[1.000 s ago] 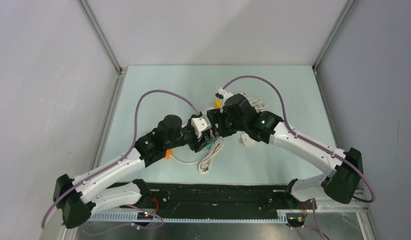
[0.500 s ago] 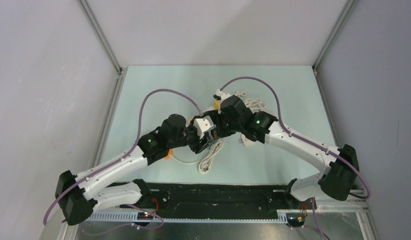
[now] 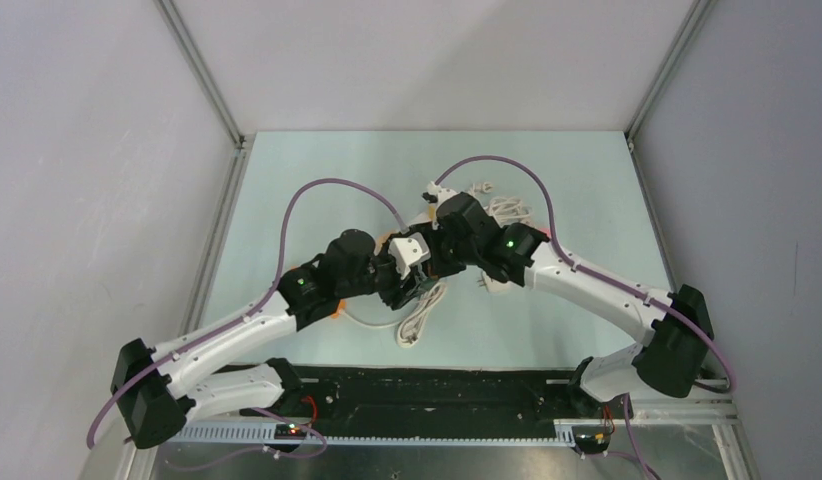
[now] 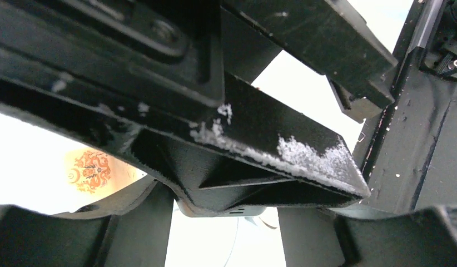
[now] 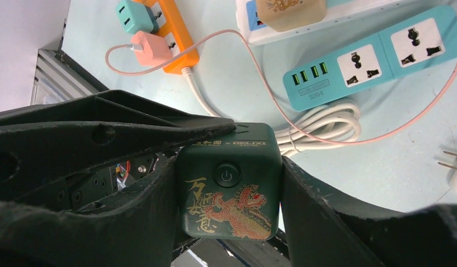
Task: Insert the plug
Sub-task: Pick up the plug from the center of the board, then insert the plug into the socket.
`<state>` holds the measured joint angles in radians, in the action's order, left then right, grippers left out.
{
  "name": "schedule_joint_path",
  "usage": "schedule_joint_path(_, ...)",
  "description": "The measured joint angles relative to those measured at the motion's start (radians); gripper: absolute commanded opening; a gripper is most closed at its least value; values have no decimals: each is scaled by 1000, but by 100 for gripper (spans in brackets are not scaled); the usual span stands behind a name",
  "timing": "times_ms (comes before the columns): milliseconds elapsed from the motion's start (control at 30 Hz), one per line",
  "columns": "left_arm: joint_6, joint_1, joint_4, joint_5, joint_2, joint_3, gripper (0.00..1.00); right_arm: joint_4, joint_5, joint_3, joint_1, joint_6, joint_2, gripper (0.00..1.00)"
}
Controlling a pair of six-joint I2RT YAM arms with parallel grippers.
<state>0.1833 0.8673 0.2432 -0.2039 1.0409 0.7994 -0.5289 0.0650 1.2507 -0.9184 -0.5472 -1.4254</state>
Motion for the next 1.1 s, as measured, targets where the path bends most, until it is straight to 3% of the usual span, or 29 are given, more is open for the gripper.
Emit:
schedule_joint_path(67,-6,0,3,7,1,0,48,2,3,0,0,1,-4,8)
schedule_joint_path(100,-10,1,6,13,1,0,71,4,4,0,0,1,-6,5)
schedule_joint_path(167,-16,2,7,24,1,0,96,4,8,0,0,2,-8,0)
schedule_joint_path(433,-43,8,-46,92,-66,2,100,3,26,0,23,-14,-11,0)
schedule_joint_path(800,-191,8,-9,293,-373,37,100,26,152,9,171,150,-37,0)
schedule_joint_path(1100,-281,8,60,496,-460,47,100,-50,42,249,188,356,-255,0)
